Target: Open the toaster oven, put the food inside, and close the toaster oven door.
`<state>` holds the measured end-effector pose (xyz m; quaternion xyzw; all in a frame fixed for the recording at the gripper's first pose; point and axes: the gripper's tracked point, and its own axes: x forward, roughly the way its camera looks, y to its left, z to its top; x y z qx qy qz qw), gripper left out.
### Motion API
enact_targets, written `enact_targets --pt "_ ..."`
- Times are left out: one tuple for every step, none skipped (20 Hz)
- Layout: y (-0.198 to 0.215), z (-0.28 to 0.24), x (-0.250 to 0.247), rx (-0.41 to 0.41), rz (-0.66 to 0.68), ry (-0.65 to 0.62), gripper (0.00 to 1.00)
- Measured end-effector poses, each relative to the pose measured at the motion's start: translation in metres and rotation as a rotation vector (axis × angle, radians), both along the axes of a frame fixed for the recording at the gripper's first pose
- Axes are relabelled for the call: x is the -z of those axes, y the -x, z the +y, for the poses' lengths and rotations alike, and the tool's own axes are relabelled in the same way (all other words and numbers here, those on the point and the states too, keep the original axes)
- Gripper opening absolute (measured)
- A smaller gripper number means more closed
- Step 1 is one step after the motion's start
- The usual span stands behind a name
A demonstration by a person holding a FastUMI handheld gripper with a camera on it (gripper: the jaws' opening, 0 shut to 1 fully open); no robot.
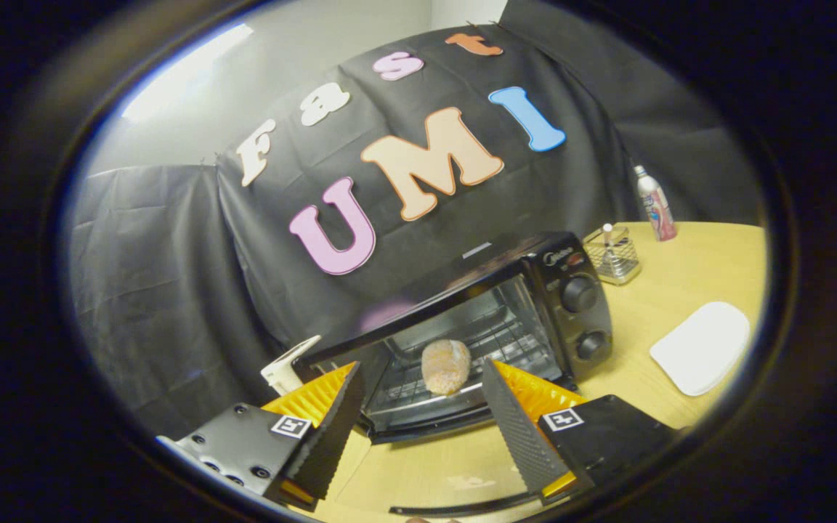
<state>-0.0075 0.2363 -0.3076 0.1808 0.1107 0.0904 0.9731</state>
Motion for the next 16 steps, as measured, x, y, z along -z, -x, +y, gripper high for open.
enact_targets --pt "0.013 -0.004 0.001 -0.002 -0.005 0.012 0.99" --pt "0.024 -0.006 0.004 -0.006 -0.006 0.026 0.99" --pt "0.035 -0.008 0.007 -0.014 -0.007 0.045 0.99" --pt "0.045 -0.009 0.013 -0.018 -0.002 0.069 0.99" --pt "0.053 -0.012 0.019 -0.017 0.006 0.090 0.99" --pt "0.060 -0.015 0.027 -0.008 0.017 0.108 0.99" --pt "0.068 -0.017 0.037 -0.003 0.030 0.119 0.99" --pt "0.075 -0.014 0.049 -0.008 0.055 0.126 0.99" --pt "0.082 -0.012 0.061 -0.016 0.082 0.135 0.99" --pt "0.088 -0.011 0.071 -0.021 0.103 0.148 0.99" --pt "0.094 -0.010 0.078 -0.025 0.118 0.161 0.99" --pt "0.098 -0.008 0.086 -0.028 0.129 0.176 0.99" --pt "0.102 -0.008 0.093 -0.031 0.140 0.196 0.99" --pt "0.104 -0.007 0.101 -0.031 0.147 0.220 0.99" --pt "0.104 -0.010 0.105 -0.022 0.152 0.246 0.99" --pt "0.103 -0.013 0.110 -0.008 0.154 0.269 0.99"
